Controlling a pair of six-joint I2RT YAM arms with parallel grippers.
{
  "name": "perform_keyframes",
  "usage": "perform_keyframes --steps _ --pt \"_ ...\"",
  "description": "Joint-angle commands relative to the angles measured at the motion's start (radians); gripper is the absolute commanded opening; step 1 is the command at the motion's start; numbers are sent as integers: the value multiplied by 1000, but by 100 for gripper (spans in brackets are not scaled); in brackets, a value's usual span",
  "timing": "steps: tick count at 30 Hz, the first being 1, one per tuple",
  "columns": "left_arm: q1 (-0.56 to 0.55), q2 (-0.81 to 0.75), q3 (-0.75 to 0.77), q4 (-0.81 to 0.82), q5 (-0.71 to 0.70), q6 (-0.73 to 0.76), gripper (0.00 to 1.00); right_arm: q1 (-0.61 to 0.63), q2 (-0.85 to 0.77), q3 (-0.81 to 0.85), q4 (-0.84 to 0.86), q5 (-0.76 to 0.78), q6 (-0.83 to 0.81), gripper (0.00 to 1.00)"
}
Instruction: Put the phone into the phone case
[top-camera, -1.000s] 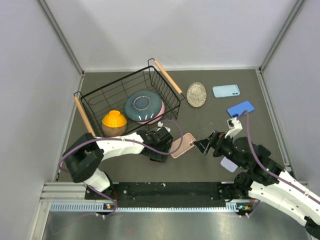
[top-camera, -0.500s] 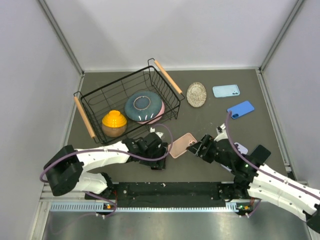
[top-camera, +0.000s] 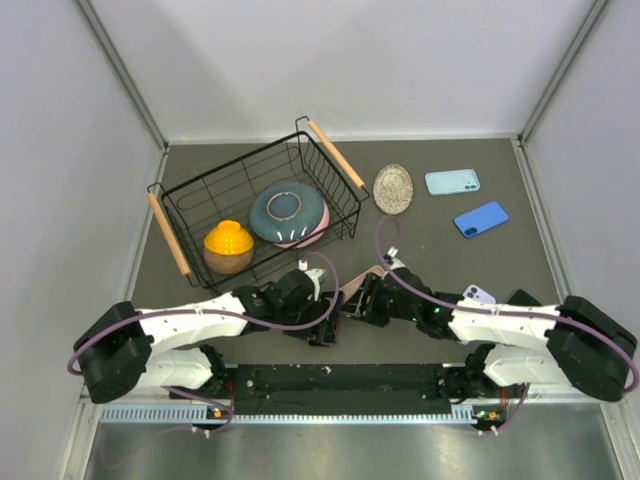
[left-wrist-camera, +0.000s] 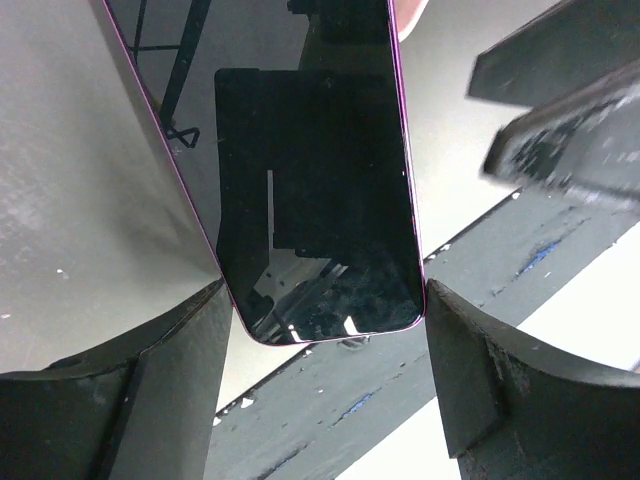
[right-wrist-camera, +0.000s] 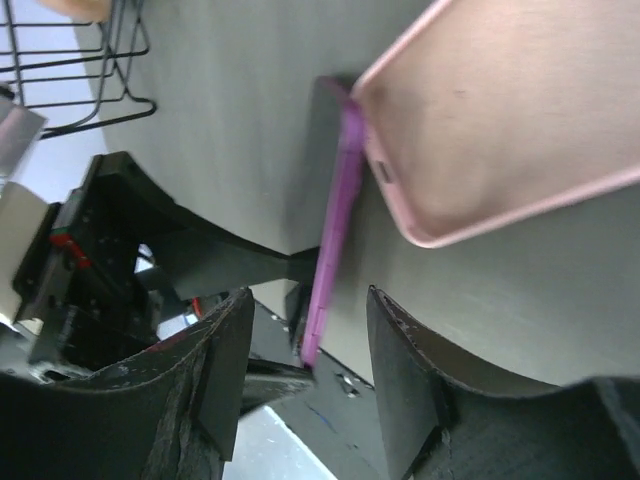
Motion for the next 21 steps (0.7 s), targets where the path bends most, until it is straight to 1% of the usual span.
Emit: perform_keyframes --steps 1,6,11,15,17,20,21 --pt "-3 -33 -16 107 45 -27 65 54 76 87 73 -16 3 48" --pt "-3 -39 -48 179 74 -66 64 90 119 69 90 22 67 43" --pt "-3 -41 -53 177 67 -64 64 122 127 86 44 54 78 42" --pt "-3 -44 -52 176 70 -64 64 123 144 90 47 54 73 38" --pt "-3 -52 -56 174 65 -64 64 123 160 94 38 51 73 38" --pt "-3 -67 -62 176 62 -67 64 122 174 90 65 41 73 28" --pt "-3 -70 -62 174 62 -67 64 123 174 89 78 39 70 21"
